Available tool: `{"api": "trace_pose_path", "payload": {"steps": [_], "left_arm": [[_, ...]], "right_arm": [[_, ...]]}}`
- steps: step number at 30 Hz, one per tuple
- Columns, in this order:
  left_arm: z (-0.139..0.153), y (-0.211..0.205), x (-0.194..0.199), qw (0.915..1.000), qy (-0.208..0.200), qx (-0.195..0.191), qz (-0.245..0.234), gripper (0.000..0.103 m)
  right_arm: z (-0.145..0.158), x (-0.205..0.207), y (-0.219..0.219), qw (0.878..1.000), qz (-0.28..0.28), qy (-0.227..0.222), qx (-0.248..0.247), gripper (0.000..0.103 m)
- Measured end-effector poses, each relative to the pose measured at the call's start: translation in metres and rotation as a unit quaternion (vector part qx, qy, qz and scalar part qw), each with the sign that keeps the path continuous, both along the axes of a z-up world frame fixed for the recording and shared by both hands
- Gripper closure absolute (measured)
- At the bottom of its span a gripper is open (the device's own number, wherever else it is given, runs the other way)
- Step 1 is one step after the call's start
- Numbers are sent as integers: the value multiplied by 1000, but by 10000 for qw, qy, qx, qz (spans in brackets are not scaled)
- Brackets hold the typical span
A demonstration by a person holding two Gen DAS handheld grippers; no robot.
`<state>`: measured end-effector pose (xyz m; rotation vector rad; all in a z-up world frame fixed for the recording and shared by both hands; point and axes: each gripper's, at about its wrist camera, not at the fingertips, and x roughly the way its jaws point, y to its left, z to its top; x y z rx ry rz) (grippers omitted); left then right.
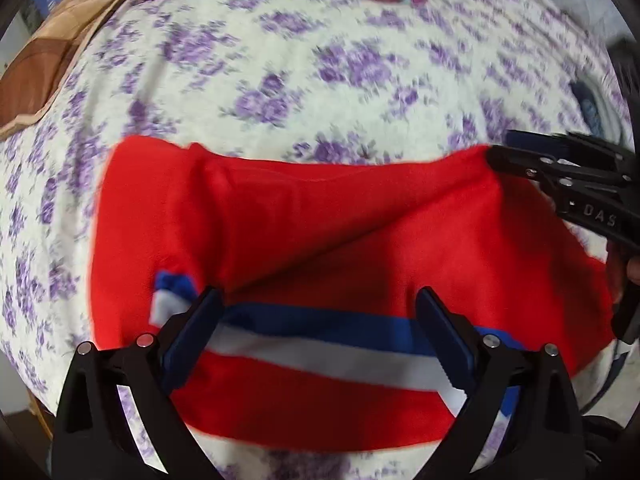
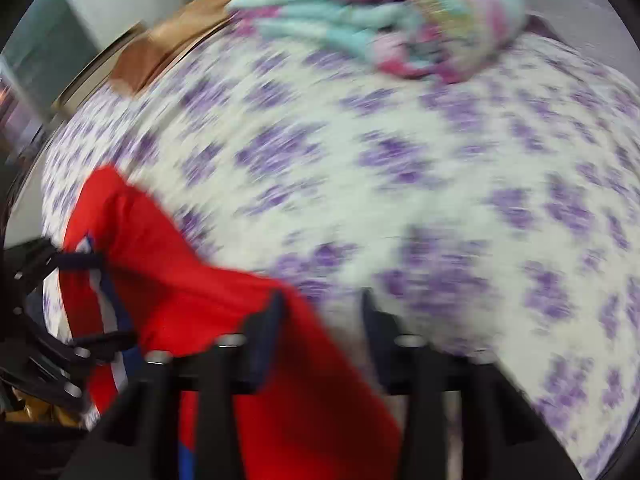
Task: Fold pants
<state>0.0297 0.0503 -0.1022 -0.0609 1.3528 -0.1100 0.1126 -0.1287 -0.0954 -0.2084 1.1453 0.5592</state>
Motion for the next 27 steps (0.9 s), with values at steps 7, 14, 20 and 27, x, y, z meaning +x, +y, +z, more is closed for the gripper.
{"api": "trace_pose_path", "payload": {"steps": [7, 14, 20, 27], "left_arm": [[25, 54, 6, 9959, -370, -44, 828, 8], [-20, 88, 19, 9895, 161, 392, 1379, 6], [24, 70, 20, 9915, -487, 413, 1130, 7], [-13, 63, 54, 9862, -267, 1254, 1046, 5]], "right_arm": [[10, -22, -10, 9939, 125, 602, 916, 80], [-36, -35, -50, 9945, -519, 841, 357, 80], [5, -65, -112, 9893, -1292, 423, 537, 56], [-31, -105, -167, 9735, -2086, 910, 204, 51]]}}
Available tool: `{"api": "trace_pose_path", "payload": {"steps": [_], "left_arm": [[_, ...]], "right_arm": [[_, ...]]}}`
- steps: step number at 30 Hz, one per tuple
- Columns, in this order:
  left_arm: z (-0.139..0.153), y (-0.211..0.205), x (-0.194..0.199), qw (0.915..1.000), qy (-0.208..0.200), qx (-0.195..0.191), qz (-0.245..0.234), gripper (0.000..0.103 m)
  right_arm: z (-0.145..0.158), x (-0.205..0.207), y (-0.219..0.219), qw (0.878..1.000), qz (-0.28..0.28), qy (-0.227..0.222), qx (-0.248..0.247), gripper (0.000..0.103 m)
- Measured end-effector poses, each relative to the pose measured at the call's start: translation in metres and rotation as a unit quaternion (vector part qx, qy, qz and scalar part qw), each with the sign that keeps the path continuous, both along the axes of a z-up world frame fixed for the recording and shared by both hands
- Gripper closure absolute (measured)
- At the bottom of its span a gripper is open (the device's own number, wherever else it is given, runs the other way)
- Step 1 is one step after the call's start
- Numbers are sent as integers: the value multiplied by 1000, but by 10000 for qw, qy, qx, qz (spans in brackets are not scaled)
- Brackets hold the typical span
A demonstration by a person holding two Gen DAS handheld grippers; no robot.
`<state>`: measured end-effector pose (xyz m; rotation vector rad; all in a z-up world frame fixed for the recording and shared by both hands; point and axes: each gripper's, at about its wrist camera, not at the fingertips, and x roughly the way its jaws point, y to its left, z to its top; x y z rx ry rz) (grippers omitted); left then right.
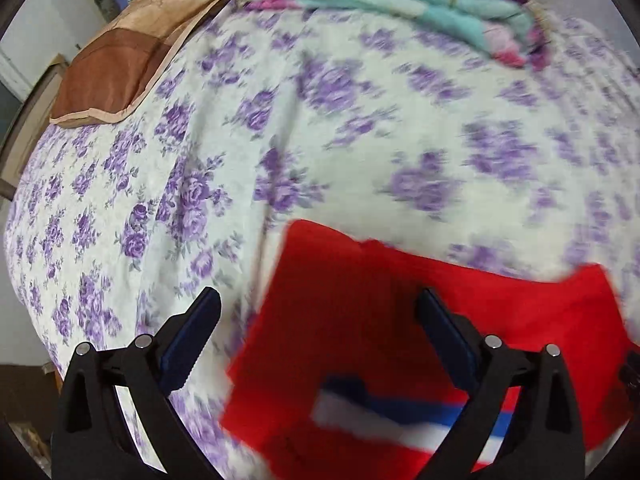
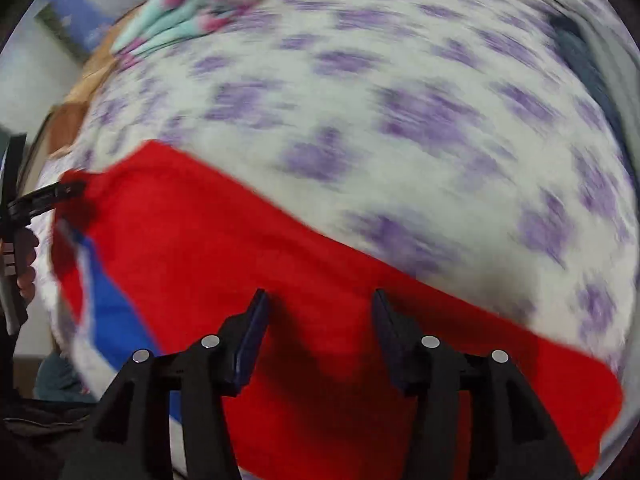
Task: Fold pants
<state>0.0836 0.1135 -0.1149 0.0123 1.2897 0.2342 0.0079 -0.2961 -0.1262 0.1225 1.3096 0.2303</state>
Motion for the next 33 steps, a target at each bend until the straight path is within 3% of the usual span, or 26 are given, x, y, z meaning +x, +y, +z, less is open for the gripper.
{"api": "trace_pose_path", "payload": {"steps": [1, 4, 7, 9, 13, 17, 20, 23, 24, 26, 27, 30, 33], "left_arm": [[-6, 6, 3, 10000, 41, -22, 33, 4], [-5, 27, 9, 9975, 127, -606, 332, 4], [13, 30, 11, 9977, 2, -585, 352, 4], [28, 31, 8, 9978, -235, -512, 348, 4], [50, 29, -5, 9945, -473, -895, 264, 5], [53, 2, -30, 9938, -493, -962, -253, 5], [42, -21, -42, 9937, -351, -862, -628, 5], [19, -28, -50, 9942, -63, -857, -654, 5], [10, -31, -53, 9950, 28, -710, -698, 5], [-4, -43, -56, 9958, 175, 72, -893, 5], [-6, -46, -58, 9949, 187, 199, -967, 5], [-1, -45, -62, 9955, 92, 108, -940, 5], [10, -35, -63, 9970, 41, -205, -743, 5]], "right_arm": [[1, -5, -12, 9998, -163, -25, 60, 51], [25, -31, -54, 9948, -897, -391, -287, 44], [53, -66, -97, 9856, -1491, -784, -176, 36], [59, -90, -123, 9791, -1860, -770, -295, 34], [44, -137, -169, 9625, -2674, -432, -158, 32], [16, -159, -184, 9445, -3251, -251, 389, 32], [-1, -148, -177, 9378, -3358, -248, 845, 32], [-7, -132, -168, 9350, -3430, -329, 842, 32], [-10, -128, -168, 9359, -3420, -289, 792, 48], [-9, -125, -169, 9364, -3432, -194, 700, 69], [-1, -123, -169, 9356, -3412, -242, 872, 78], [40, -118, -151, 9523, -2917, -634, 628, 81], [92, -99, -102, 9773, -1667, -1187, 555, 82]]}}
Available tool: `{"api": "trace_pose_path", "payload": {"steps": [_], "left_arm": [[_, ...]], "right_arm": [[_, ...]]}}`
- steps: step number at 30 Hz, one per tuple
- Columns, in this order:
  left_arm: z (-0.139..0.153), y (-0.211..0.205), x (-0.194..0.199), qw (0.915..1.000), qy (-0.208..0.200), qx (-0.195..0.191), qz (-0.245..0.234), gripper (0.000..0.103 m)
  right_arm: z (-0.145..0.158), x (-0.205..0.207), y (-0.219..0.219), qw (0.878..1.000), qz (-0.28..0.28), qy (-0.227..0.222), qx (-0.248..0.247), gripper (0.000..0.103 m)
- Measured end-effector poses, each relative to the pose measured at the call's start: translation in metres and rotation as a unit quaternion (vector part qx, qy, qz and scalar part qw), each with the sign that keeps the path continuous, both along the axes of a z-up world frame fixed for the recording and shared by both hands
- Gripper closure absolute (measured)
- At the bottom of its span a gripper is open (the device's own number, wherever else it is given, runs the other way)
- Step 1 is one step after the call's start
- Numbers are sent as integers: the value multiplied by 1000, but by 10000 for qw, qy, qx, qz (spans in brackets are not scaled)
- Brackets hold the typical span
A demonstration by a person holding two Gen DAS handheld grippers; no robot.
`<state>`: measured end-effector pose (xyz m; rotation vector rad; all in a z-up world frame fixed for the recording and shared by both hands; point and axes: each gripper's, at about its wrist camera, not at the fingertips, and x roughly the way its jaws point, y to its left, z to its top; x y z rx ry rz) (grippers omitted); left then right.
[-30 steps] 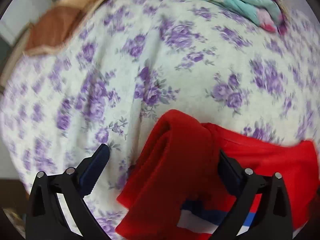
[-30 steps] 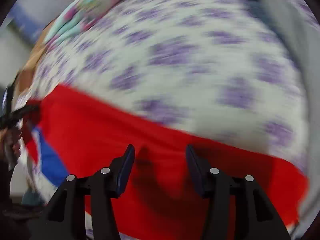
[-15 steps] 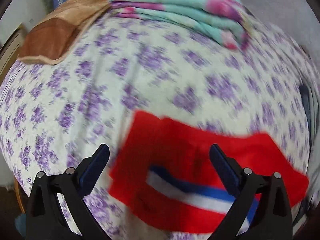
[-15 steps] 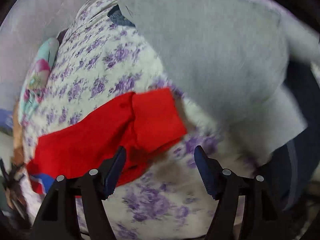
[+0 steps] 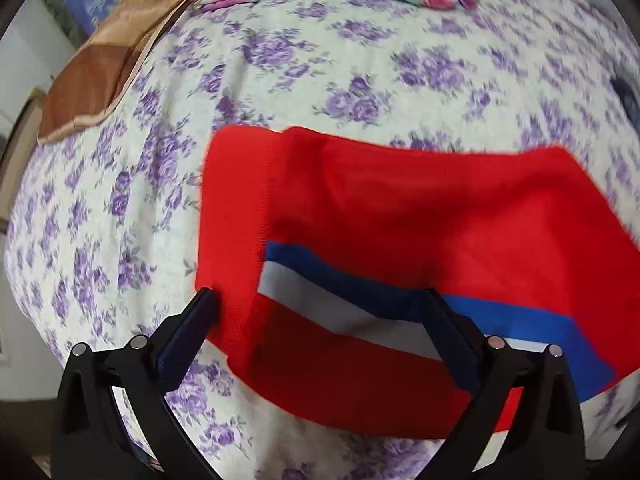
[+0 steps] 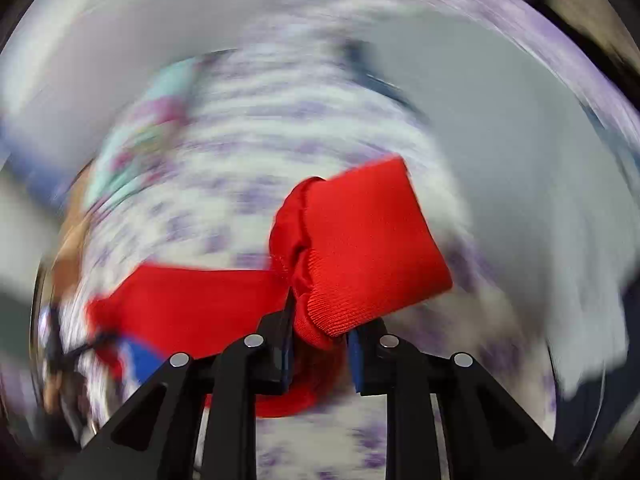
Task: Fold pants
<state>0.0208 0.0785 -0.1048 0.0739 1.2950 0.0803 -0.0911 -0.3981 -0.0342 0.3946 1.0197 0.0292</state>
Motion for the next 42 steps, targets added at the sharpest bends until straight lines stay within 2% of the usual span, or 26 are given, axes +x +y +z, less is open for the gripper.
{"api": "trace_pose_path", "payload": {"steps": [2, 4, 5, 6, 7, 8, 9, 11, 13, 15, 16, 17, 18, 19, 20, 21, 23, 25, 26, 27, 30, 31, 33, 39, 42], "left_arm": [[8, 7, 2, 9996, -38, -220, 143, 5], [17, 13, 2, 9987, -118, -420, 278, 5], [21, 15, 2, 9983, -169, -465, 322, 5], [21, 16, 1, 9982, -195, -468, 335, 5], [24, 15, 0, 9983, -217, -441, 325, 5], [25, 13, -1, 9985, -220, -398, 308, 5], [27, 12, -3, 9986, -217, -370, 298, 5], [31, 14, -5, 9987, -221, -356, 295, 5], [35, 19, -7, 9982, -280, -442, 306, 5], [39, 21, -11, 9977, -299, -522, 318, 5], [42, 18, -12, 9972, -308, -627, 267, 5], [44, 14, -12, 9968, -326, -704, 176, 5], [47, 8, -13, 9966, -360, -745, 66, 5], [51, -3, -14, 9960, -434, -777, -107, 5], [54, -11, -14, 9953, -478, -806, -237, 5], [56, -20, -15, 9945, -500, -838, -389, 5], [57, -47, -13, 9922, -485, -870, -748, 5], [53, -72, -8, 9908, -388, -820, -1002, 5], [50, -85, -7, 9900, -329, -775, -1133, 5], [48, -98, -5, 9889, -283, -732, -1263, 5], [45, -129, -5, 9841, -205, -738, -1603, 5], [45, -136, -5, 9822, -169, -796, -1692, 5], [44, -146, -6, 9797, -76, -868, -1805, 5], [43, -170, -10, 9720, 235, -1225, -1994, 5], [42, -184, -17, 9675, 360, -1334, -2118, 5]], "right_arm": [[14, 19, 46, 9951, 986, -96, 82, 82], [7, 37, 99, 9824, 1859, -24, 181, 81], [-4, 47, 127, 9753, 2197, 100, 222, 72], [-18, 55, 150, 9698, 2415, 241, 250, 48], [-32, 61, 169, 9650, 2580, 386, 269, 36], [-48, 67, 187, 9600, 2727, 586, 260, 32], [-69, 73, 210, 9499, 2967, 937, 288, 32], [-80, 73, 229, 9379, 3228, 1226, 344, 30], [-66, 72, 226, 9348, 3360, 989, 581, 33], [-49, 75, 201, 9418, 3179, 785, 760, 34], [-40, 78, 180, 9520, 2914, 653, 664, 37], [-35, 81, 163, 9603, 2672, 574, 557, 45], [-32, 85, 145, 9681, 2403, 545, 447, 59], [-33, 88, 123, 9764, 2050, 598, 330, 66], [-37, 89, 107, 9793, 1873, 671, 373, 79], [-43, 88, 98, 9799, 1794, 764, 419, 84], [-62, 87, 95, 9770, 1898, 937, 257, 85], [-95, 89, 104, 9690, 2004, 1437, -116, 82], [-103, 89, 111, 9665, 2065, 1507, -216, 80], [-101, 85, 114, 9684, 2087, 1335, -273, 68], [-85, 80, 107, 9702, 2107, 1155, 318, 59], [-77, 76, 103, 9717, 2101, 1057, 214, 57], [-61, 68, 87, 9760, 2014, 822, -29, 46], [-64, 62, 31, 9873, 1370, 785, 154, 45], [-72, 70, 29, 9870, 1338, 847, 265, 45]]}}
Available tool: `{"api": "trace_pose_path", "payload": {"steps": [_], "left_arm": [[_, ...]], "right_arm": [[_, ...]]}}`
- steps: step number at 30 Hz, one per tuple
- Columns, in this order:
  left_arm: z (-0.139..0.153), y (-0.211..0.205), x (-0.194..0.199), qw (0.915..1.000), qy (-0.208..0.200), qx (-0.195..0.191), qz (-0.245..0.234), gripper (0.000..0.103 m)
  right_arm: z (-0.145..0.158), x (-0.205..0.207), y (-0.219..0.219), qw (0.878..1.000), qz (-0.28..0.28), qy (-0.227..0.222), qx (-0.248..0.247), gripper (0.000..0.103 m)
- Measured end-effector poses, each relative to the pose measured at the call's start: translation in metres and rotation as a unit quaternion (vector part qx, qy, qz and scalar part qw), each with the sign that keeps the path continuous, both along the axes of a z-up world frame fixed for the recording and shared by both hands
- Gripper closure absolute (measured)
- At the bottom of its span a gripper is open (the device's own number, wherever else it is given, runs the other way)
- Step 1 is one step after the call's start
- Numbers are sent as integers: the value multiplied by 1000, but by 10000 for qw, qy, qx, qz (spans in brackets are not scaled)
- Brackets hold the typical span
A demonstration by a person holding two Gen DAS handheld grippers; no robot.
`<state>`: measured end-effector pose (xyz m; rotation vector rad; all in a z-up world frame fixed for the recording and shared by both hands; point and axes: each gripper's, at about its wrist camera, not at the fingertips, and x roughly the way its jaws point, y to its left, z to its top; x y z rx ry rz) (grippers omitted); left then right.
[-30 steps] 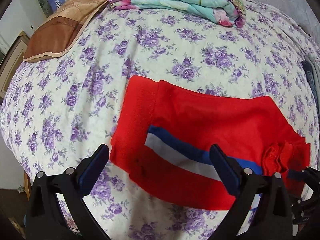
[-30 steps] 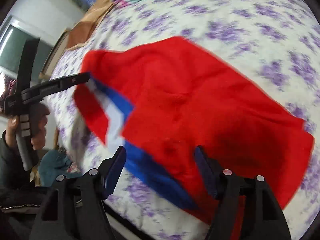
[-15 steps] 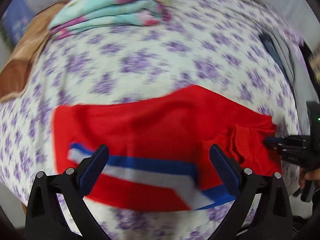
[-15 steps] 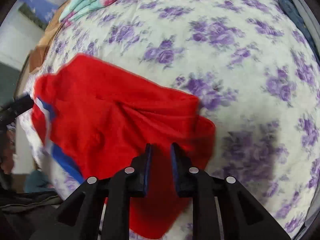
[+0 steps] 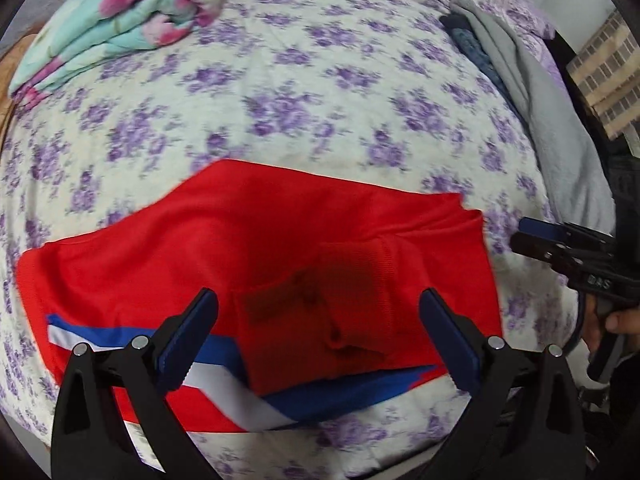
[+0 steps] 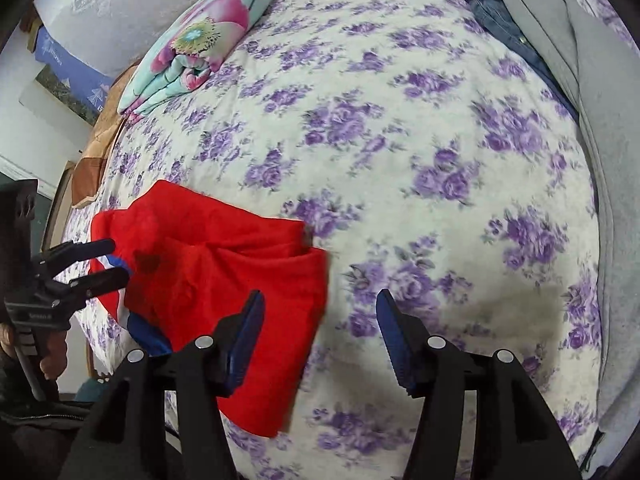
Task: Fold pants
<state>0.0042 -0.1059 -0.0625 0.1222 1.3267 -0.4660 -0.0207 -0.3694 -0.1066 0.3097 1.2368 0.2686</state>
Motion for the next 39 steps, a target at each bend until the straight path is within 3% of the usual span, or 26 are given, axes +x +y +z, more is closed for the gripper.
{"api": "trace_pose_path", "payload": {"steps": [3, 4, 6, 11, 13, 14, 15, 16, 17, 19, 22, 25, 27, 29, 30, 31, 32, 34, 39], "left_arm": [[-3, -10, -4, 10000, 47, 39, -33, 9], [-5, -15, -6, 9999, 94, 48, -41, 22], [-10, -24, -7, 9996, 262, 70, -94, 39], [-24, -43, -9, 9986, 483, 168, -107, 40], [-37, -47, -8, 9973, 625, 392, -57, 43], [-44, -48, -7, 9963, 683, 513, -7, 55], [-49, -48, -6, 9956, 713, 603, 48, 55], [-48, -49, -7, 9960, 691, 563, 103, 69], [-45, -49, -7, 9967, 701, 388, 106, 95], [-33, -50, -8, 9977, 560, 334, 181, 103], [-3, -42, -10, 9982, 34, 549, 255, 103], [16, -25, -8, 9981, -135, 504, 331, 103], [11, -13, -2, 9976, 40, 452, 530, 103], [0, -4, 3, 9968, 440, 122, 652, 102], [-4, -4, 4, 9960, 635, -34, 633, 99], [-10, -6, 1, 9949, 811, -192, 564, 88], [-12, -10, -2, 9952, 811, -246, 494, 82], [-14, -18, -7, 9970, 664, -230, 314, 59], [-39, -23, -1, 9942, 996, -269, 306, 56]], "right_arm": [[-1, 2, -5, 9999, 90, 16, 84, 45], [-3, 4, -5, 9998, 127, 23, 127, 45], [-4, 6, -6, 9996, 200, 42, 173, 44], [-8, 9, -11, 9988, 363, 124, 291, 43], [-8, 10, -15, 9985, 376, 157, 356, 42], [-8, 10, -17, 9984, 387, 161, 370, 42], [-8, 11, -18, 9982, 416, 162, 392, 42], [-8, 11, -18, 9981, 439, 156, 407, 41], [-8, 12, -18, 9979, 469, 149, 423, 41], [-7, 13, -17, 9975, 511, 148, 474, 41], [-2, 15, -9, 9964, 607, 104, 590, 41], [1, 16, 7, 9944, 826, 57, 650, 40], [-1, 17, 15, 9945, 891, 86, 544, 39], [-2, 17, 21, 9946, 891, 119, 515, 39], [-1, 16, 23, 9945, 901, 111, 525, 39], [0, 15, 25, 9944, 919, 108, 504, 39], [0, 14, 26, 9945, 932, 109, 475, 39], [2, 12, 24, 9950, 892, 101, 448, 38], [3, 3, 11, 9967, 668, 91, 443, 38]]}}
